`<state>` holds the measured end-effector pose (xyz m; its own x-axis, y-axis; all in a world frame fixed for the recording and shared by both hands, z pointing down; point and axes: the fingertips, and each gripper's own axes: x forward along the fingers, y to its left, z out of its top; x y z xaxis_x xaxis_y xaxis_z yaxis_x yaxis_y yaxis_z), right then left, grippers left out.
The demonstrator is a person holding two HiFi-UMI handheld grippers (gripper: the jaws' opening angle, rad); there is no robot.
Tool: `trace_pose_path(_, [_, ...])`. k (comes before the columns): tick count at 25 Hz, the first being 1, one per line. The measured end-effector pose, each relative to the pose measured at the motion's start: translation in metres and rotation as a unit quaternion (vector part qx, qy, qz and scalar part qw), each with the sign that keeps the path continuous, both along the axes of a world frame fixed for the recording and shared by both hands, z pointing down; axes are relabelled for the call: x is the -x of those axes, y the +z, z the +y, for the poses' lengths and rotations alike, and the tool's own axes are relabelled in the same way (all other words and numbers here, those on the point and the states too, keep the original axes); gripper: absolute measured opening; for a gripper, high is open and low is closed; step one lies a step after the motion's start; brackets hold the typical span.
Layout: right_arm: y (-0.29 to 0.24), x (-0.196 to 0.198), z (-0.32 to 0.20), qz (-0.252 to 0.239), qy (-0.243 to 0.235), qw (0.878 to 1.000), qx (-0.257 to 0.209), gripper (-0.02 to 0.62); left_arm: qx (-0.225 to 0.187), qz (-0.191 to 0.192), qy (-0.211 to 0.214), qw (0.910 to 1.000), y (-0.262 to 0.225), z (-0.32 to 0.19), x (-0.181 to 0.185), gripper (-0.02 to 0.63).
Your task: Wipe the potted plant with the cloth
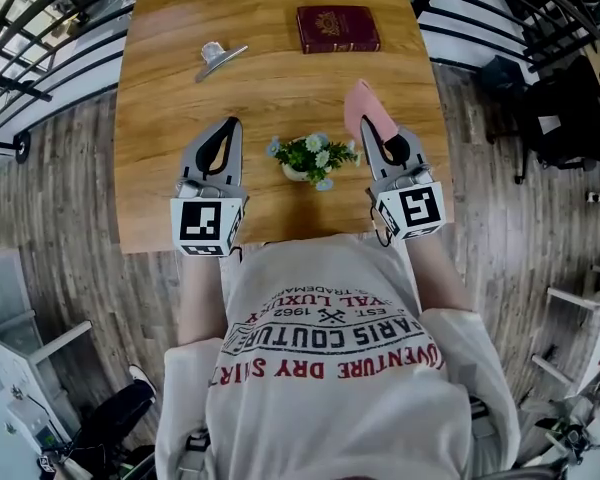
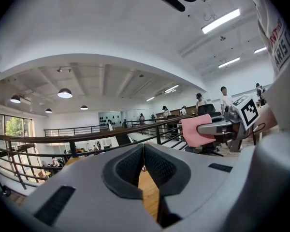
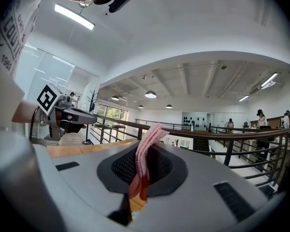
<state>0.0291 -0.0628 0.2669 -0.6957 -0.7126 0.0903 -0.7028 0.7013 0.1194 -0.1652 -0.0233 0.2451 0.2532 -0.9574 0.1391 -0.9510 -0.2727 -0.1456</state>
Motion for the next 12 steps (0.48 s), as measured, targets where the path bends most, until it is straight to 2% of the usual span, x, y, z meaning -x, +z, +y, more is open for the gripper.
trace_pose_path(12, [0.0003,-0.0019,0.0010,-0.010,0.008,1.000,0.006,0.038,0.003,0.001,0.000,1.0000,-0.0013,0.0028,0.0015,0.018])
